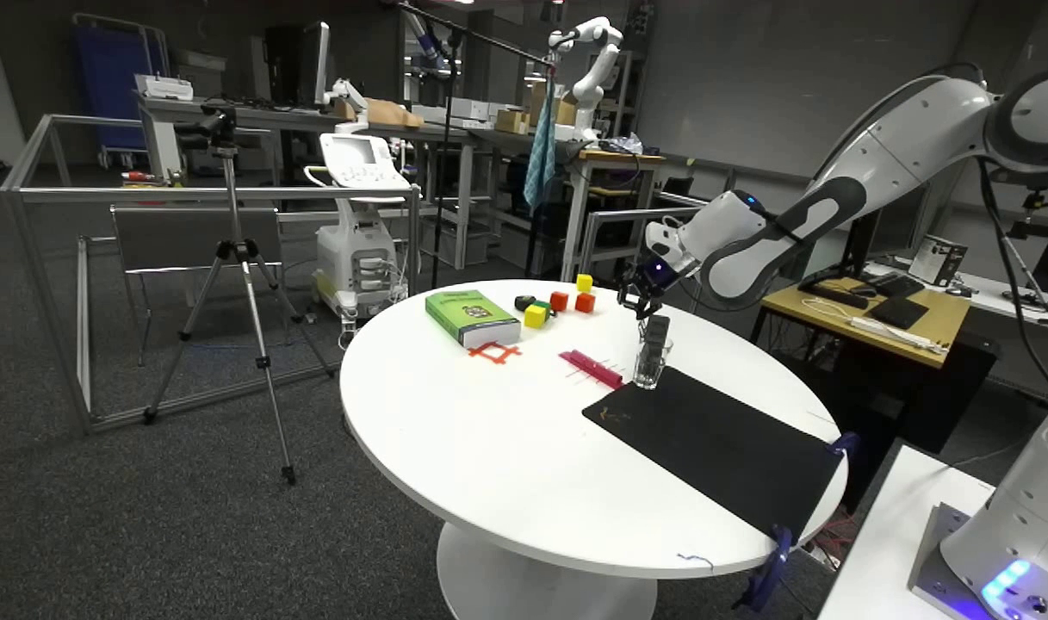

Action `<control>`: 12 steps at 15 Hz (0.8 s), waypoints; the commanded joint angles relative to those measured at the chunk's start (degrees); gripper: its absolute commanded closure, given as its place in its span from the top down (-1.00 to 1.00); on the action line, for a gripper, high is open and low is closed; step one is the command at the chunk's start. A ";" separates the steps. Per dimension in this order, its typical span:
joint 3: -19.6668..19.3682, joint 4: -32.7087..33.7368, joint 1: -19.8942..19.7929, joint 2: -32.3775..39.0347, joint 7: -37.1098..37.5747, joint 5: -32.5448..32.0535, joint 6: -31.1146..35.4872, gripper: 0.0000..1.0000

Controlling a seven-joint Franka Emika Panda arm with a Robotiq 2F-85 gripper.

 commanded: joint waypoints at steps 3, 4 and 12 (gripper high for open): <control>20.36 -3.37 -18.25 -4.27 -1.86 6.20 -1.70 -0.17; 24.81 -2.85 -22.35 -3.82 -2.22 7.36 -2.01 -0.03; 43.93 -1.30 -44.60 -2.14 -1.78 9.63 -2.46 1.00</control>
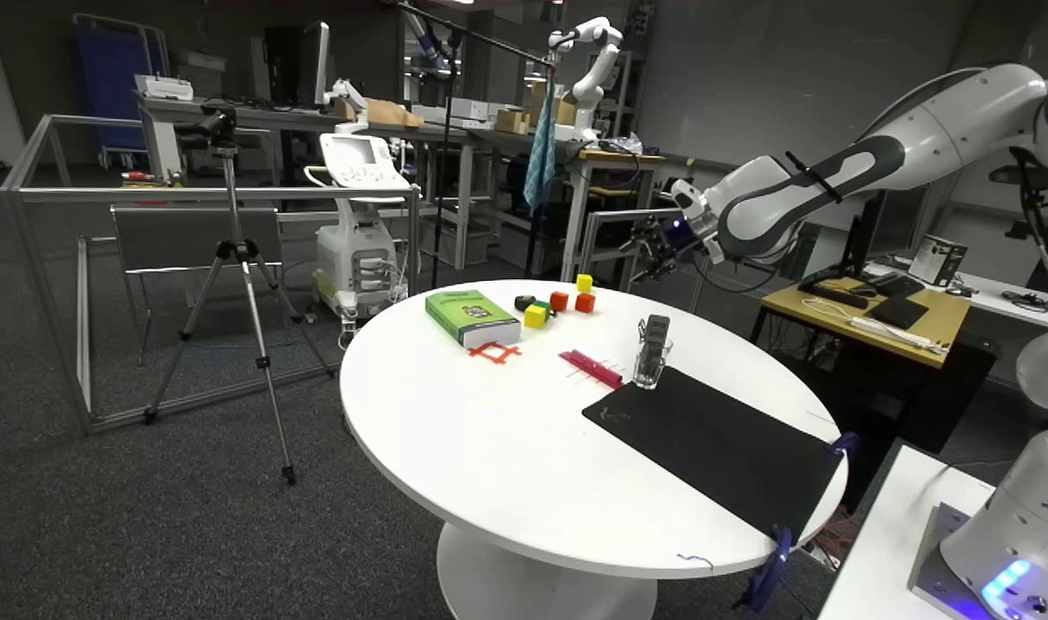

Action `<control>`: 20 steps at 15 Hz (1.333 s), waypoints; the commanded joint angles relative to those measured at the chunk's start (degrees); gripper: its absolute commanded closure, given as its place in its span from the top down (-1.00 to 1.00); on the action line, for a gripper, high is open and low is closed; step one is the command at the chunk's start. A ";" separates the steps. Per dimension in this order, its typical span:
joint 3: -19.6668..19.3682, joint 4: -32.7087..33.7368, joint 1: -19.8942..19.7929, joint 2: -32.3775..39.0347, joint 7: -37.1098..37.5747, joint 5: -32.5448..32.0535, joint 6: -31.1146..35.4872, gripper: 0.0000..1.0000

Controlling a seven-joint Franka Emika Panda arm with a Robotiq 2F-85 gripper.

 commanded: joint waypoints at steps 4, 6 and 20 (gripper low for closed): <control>7.02 0.78 -11.62 0.74 -0.41 1.00 -0.83 1.00; 6.09 1.46 -12.65 1.36 -0.06 0.78 -0.36 1.00; -13.23 12.24 -0.27 8.63 -2.18 -2.31 -14.98 1.00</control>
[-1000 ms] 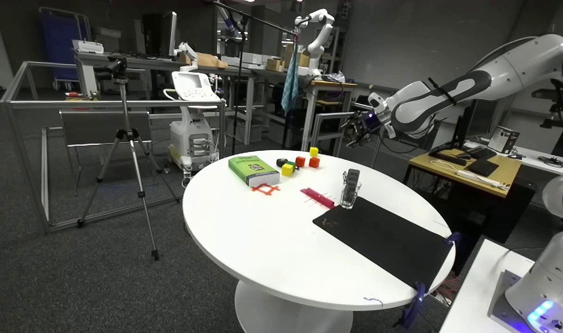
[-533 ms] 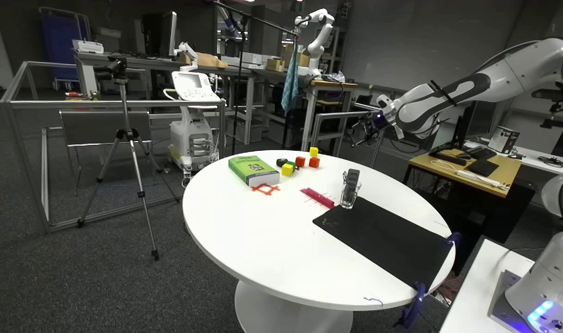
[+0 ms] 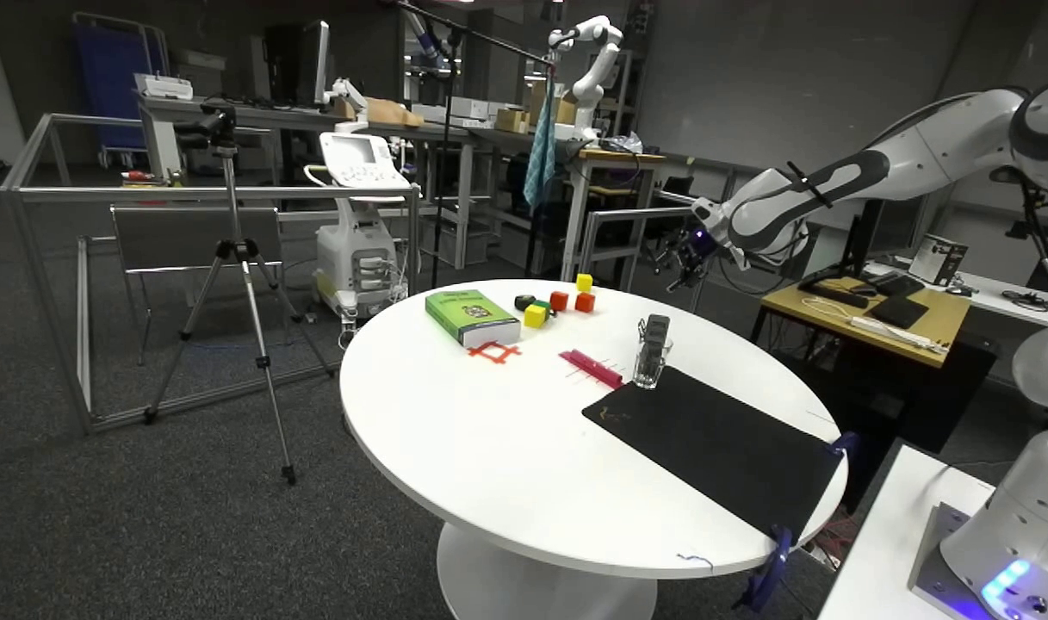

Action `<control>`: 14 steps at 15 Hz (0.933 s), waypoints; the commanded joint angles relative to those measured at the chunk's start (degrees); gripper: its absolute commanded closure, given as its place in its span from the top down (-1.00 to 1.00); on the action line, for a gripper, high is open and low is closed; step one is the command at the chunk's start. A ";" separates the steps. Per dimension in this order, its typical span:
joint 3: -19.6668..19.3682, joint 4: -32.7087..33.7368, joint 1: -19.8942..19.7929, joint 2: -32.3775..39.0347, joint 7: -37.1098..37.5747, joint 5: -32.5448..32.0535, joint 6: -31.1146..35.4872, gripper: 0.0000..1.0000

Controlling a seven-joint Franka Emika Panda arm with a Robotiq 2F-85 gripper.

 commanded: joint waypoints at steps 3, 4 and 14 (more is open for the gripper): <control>-10.26 6.35 9.83 3.02 -5.36 0.58 -8.37 1.00; -11.94 7.22 11.56 3.63 -6.68 1.12 -8.97 1.00; -14.82 15.80 18.13 10.82 -28.96 9.87 -18.26 1.00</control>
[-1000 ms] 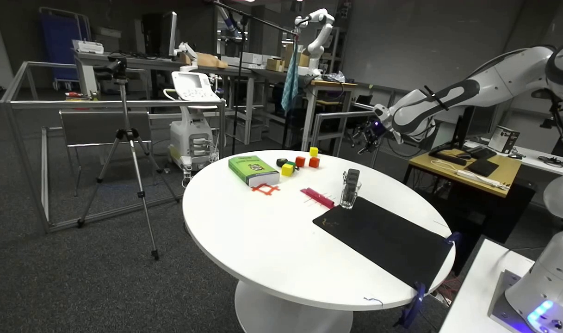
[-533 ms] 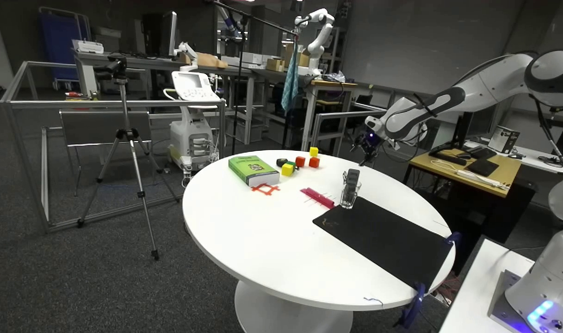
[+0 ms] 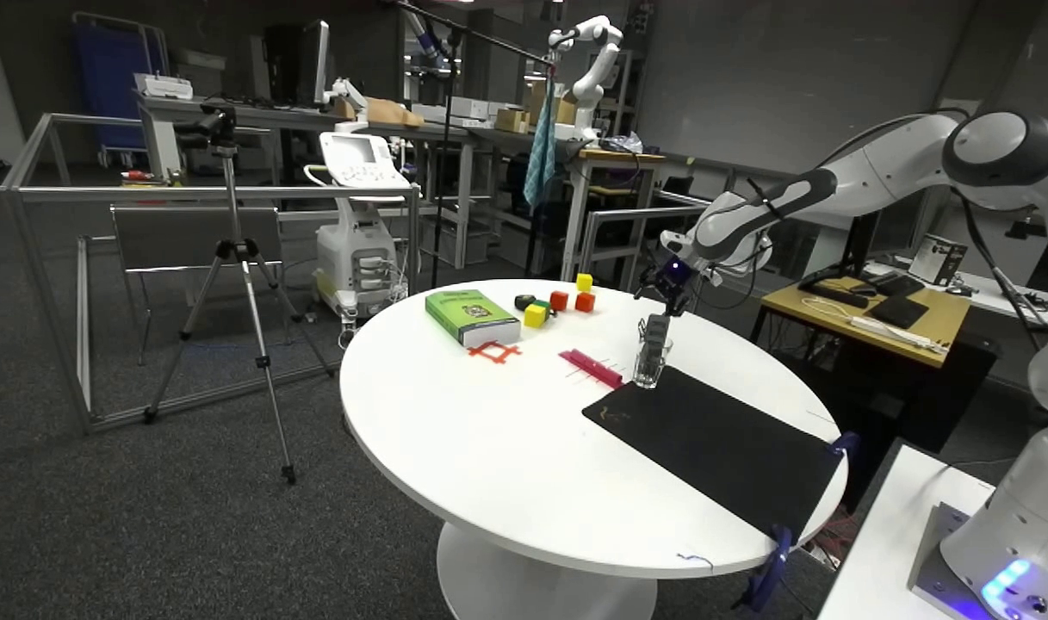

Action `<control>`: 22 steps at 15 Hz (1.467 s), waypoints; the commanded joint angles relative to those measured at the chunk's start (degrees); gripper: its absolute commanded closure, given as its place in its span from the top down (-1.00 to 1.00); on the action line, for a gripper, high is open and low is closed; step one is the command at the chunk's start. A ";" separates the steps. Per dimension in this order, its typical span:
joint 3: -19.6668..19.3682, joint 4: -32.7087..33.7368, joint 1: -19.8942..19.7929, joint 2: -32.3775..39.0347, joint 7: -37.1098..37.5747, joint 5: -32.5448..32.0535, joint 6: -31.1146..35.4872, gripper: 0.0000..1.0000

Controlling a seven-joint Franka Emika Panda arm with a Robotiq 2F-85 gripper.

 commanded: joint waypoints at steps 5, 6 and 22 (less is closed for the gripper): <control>-5.81 8.74 6.39 3.37 -14.26 5.87 -9.69 1.00; -6.87 9.63 7.43 3.86 -14.55 6.61 -9.63 1.00; -6.32 10.85 8.66 5.68 -14.37 24.96 -5.34 1.00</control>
